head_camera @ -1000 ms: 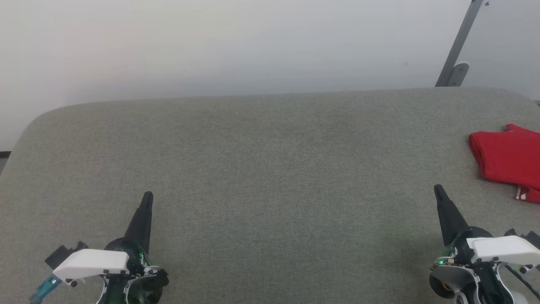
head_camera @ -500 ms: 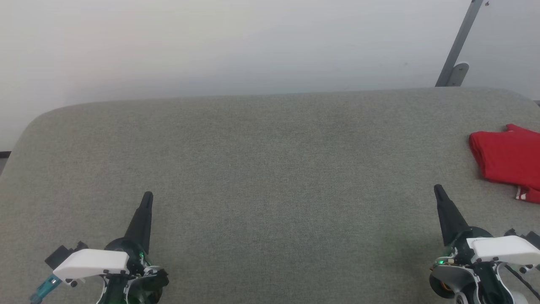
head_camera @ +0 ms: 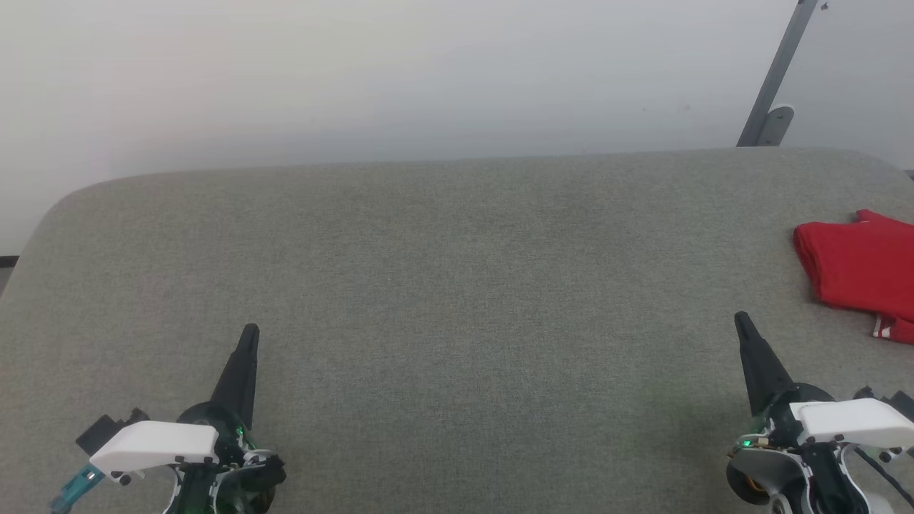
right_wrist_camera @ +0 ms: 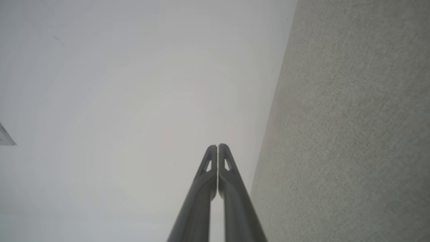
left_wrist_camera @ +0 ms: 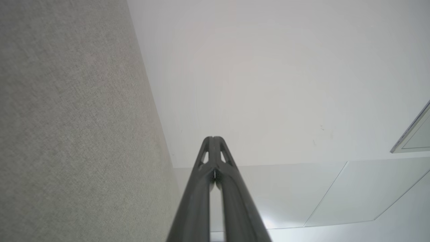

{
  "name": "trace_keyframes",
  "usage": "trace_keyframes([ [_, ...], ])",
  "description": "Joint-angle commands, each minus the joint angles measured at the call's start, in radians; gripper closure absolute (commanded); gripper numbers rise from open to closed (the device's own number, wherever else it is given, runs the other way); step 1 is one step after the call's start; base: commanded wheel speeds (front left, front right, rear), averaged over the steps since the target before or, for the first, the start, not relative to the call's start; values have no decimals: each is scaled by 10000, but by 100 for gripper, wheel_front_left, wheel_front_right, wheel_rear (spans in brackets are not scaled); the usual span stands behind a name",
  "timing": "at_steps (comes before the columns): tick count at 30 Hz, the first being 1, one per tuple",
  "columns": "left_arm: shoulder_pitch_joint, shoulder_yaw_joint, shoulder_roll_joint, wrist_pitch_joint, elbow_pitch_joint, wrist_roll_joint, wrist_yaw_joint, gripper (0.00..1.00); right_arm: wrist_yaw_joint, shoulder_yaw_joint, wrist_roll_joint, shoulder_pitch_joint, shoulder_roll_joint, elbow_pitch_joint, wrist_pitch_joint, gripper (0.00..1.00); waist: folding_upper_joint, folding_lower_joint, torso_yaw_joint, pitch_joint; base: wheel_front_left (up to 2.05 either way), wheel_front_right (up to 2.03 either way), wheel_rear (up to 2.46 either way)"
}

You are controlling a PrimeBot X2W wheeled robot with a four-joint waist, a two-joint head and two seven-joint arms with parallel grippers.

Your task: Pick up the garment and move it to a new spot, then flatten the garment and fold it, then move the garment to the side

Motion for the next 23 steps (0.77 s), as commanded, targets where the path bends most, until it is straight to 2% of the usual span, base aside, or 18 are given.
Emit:
trace_keyframes([
  [1, -114, -5, -25, 27, -12, -35, -29, 100, 0, -11, 42, -50, 36, -36, 20, 100, 0, 0, 0, 0, 0, 0, 0],
  [23, -114, -4, -25, 27, -12, -35, -29, 100, 0, -9, 43, -49, 36, -36, 21, 100, 0, 0, 0, 0, 0, 0, 0],
])
